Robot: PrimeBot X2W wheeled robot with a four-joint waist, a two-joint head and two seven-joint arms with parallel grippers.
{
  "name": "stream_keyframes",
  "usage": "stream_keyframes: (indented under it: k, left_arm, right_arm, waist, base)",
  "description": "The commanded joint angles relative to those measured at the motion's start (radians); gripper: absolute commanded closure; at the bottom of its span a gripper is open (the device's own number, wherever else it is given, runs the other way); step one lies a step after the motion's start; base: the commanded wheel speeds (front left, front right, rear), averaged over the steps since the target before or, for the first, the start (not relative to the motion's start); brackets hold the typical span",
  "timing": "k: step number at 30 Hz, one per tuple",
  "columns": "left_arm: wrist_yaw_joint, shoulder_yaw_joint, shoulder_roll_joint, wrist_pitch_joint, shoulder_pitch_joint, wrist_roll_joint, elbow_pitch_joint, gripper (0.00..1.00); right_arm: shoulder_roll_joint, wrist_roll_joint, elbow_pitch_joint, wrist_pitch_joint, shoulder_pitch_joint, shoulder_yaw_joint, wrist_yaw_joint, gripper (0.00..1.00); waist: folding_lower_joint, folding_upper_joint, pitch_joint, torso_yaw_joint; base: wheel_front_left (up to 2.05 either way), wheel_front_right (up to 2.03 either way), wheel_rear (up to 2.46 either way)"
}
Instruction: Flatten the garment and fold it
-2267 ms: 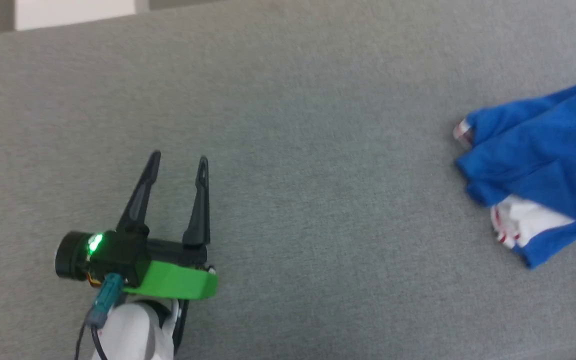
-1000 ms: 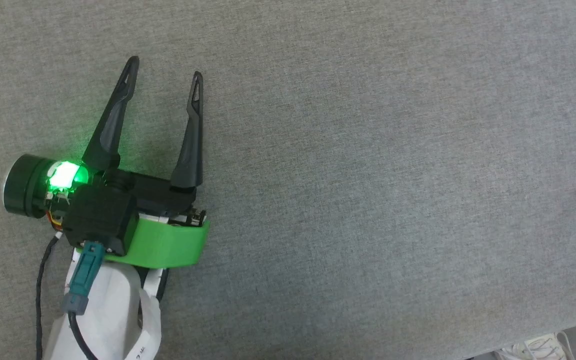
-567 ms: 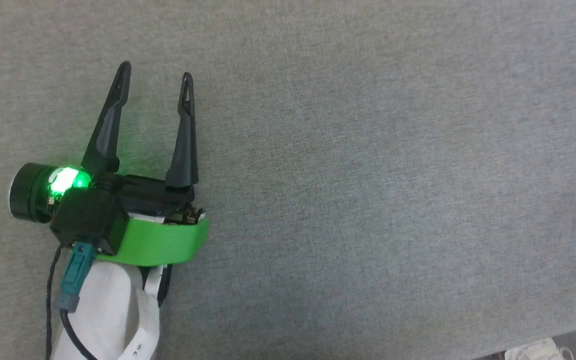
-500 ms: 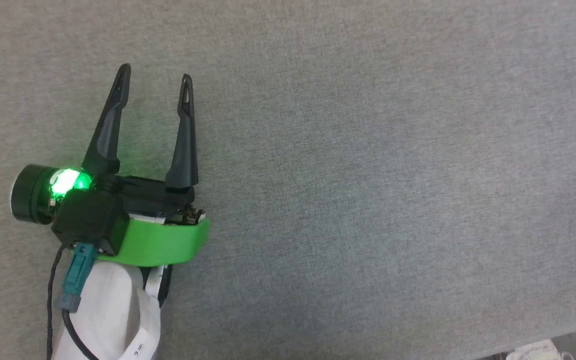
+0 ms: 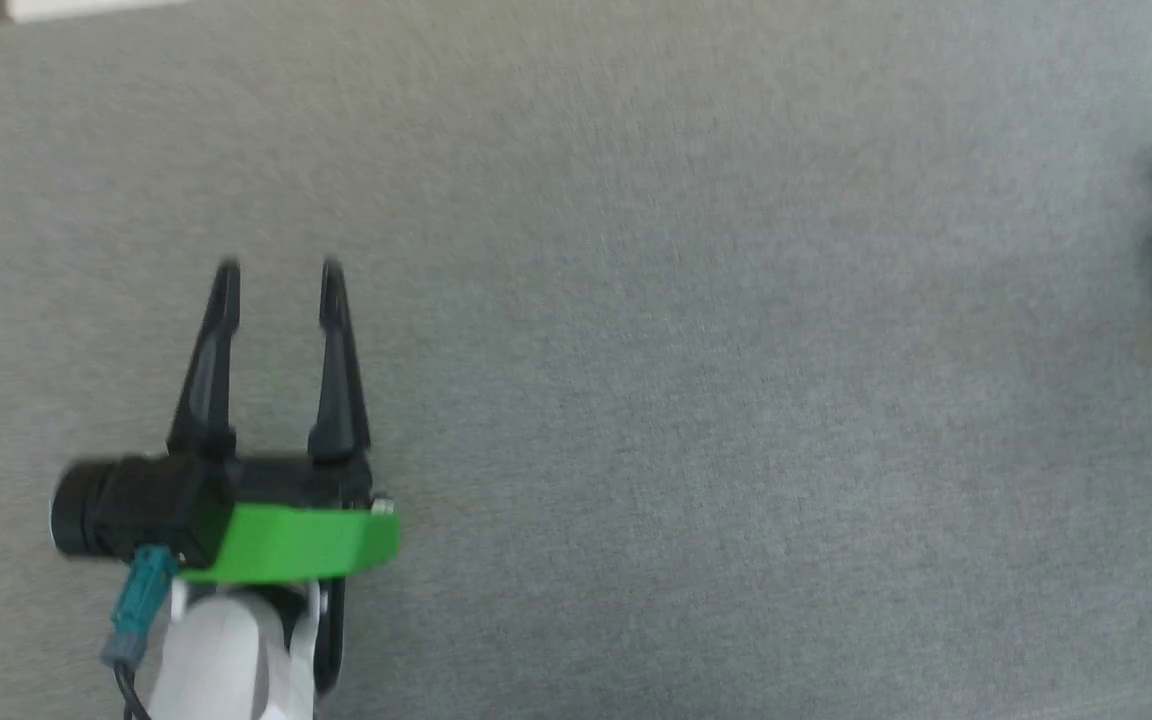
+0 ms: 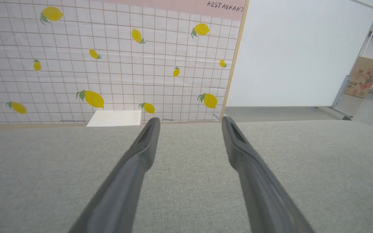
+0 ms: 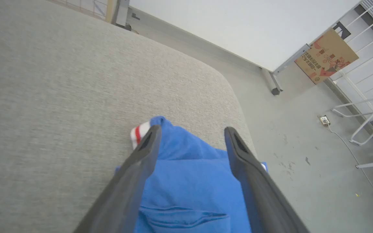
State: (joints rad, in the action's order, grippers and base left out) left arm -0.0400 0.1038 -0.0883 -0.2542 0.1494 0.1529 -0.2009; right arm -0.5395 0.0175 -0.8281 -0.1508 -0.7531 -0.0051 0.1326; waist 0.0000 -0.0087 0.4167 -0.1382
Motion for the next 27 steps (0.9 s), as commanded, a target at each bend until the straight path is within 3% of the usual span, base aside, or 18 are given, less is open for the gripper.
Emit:
stream_keyframes:
  k: [1,9,15,20,27]
  left_arm:
    - [-0.008,-0.009,0.006,-0.007,-0.033,0.004,0.013,0.0]
    - [-0.028,-0.023,0.0,-0.007,-0.124,-0.011,0.073,0.0]
    - [-0.034,-0.021,0.001,-0.005,-0.154,0.001,0.094,0.0]
    - [-0.053,-0.021,-0.002,-0.006,-0.164,-0.018,0.101,0.0]
    - [-0.042,0.013,0.003,-0.007,-0.187,-0.028,0.12,0.0]
  right_arm:
    - [0.033,-0.027,0.038,-0.018,0.053,-0.005,-0.002,0.0]
    - [0.155,-0.148,0.354,-0.046,0.286,-0.036,-0.002,0.0]
    - [0.238,-0.157,0.597,0.003,0.429,-0.068,-0.002,0.0]
    - [0.31,-0.146,0.735,0.018,0.541,-0.079,-0.002,0.0]
    - [0.434,-0.082,0.847,-0.039,0.697,-0.13,-0.002,0.0]
  waist:
    - [0.0,0.0087,-0.115,0.041]
    - [0.0,0.0087,-0.226,0.078]
    - [0.0,0.0087,-0.276,0.103]
    - [0.0,0.0087,-0.304,0.124]
    - [0.0,0.0087,-0.317,0.148]
  base:
    - [0.0,0.0,0.0]
    - [0.0,0.0,0.0]
    - [0.0,0.0,0.0]
    - [0.0,0.0,0.0]
    - [0.0,0.0,0.0]
